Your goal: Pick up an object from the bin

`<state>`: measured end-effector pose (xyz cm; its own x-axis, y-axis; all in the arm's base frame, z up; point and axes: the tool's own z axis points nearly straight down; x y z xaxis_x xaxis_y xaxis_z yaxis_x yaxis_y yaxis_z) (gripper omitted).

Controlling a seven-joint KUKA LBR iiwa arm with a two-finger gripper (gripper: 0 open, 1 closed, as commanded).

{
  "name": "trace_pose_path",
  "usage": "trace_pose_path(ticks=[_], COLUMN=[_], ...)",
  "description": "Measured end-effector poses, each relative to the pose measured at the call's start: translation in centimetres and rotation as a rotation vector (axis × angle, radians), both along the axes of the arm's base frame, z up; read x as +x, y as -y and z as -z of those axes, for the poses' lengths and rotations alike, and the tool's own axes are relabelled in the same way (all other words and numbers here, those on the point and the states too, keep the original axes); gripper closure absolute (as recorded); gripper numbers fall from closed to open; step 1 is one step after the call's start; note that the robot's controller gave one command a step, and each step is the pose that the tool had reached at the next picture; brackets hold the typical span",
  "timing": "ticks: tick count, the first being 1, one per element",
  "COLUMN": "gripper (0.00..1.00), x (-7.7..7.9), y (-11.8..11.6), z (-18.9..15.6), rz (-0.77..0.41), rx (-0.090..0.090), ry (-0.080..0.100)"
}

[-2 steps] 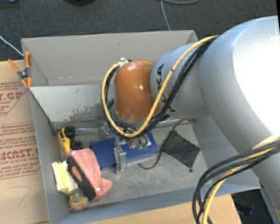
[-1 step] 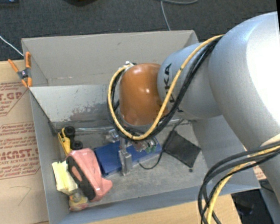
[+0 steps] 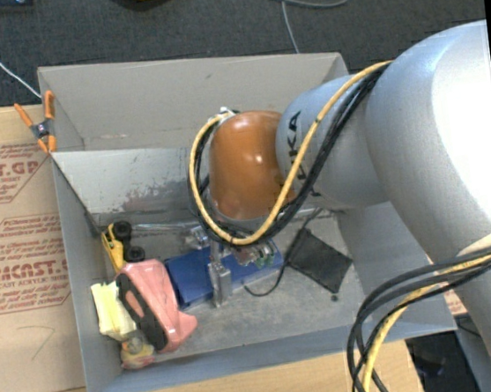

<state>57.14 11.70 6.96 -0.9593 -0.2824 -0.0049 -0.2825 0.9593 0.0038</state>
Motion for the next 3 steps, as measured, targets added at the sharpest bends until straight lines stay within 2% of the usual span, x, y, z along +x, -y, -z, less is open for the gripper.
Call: trace_pose_path(ticks=[2,3], gripper=[1.00,1.00], x=[-0.2,-0.1], y=[0.0,0.0], z=[-0.9,-2.6], rz=[0.000,0.000], rx=[-0.001,-0.001], ry=[-0.005,-0.003])
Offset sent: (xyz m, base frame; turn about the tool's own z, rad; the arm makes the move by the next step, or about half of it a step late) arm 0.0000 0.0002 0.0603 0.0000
